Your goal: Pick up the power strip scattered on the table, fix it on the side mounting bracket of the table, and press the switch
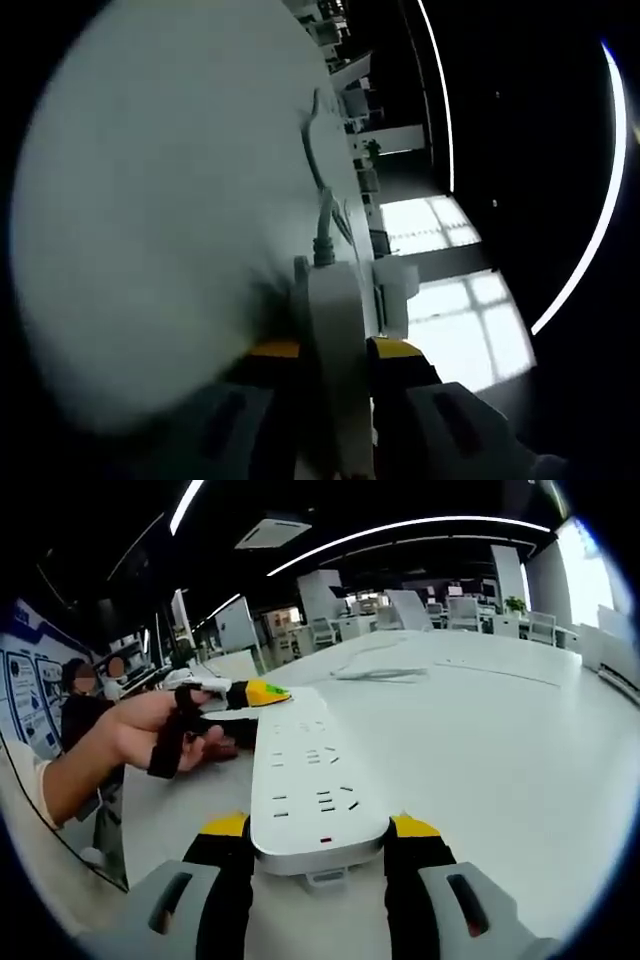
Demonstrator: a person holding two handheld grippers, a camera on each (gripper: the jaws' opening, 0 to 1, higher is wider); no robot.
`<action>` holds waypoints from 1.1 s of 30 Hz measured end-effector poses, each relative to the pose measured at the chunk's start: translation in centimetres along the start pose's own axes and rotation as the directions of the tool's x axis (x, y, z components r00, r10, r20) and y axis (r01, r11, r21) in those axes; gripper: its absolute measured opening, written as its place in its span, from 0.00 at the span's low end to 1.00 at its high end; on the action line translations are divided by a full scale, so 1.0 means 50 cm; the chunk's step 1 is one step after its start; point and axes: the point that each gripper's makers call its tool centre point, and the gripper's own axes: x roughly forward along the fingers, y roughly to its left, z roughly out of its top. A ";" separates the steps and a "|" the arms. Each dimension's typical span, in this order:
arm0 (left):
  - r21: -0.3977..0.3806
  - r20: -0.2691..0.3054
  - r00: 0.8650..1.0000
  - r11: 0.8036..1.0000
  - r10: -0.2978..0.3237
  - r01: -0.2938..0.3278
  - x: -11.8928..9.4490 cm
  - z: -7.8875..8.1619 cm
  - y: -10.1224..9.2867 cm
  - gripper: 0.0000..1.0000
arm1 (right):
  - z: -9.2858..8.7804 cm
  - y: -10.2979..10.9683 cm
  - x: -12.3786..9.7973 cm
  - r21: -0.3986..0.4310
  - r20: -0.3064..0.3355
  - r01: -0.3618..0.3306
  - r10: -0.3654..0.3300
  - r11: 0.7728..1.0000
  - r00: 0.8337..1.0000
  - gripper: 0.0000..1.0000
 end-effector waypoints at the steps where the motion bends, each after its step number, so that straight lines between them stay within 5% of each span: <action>1: -0.004 -0.005 1.000 1.000 -0.005 0.005 0.000 0.000 -0.001 0.27 | -0.001 0.001 0.000 -0.006 0.001 0.003 -0.003 1.000 1.000 0.48; 12: -0.024 -0.041 0.998 0.999 -0.045 0.044 -0.001 -0.001 -0.007 0.26 | -0.008 0.016 -0.003 -0.109 0.019 0.001 0.001 0.994 1.000 0.50; 15: -0.029 -0.040 0.997 0.998 -0.063 0.062 -0.001 0.000 -0.010 0.25 | -0.004 0.026 -0.005 -0.102 0.037 -0.013 0.017 0.995 0.999 0.60; 33: -0.038 -0.084 0.988 0.991 -0.127 0.124 -0.013 0.013 -0.022 0.25 | 0.026 0.056 -0.033 -0.104 0.107 -0.058 0.069 0.993 0.992 0.64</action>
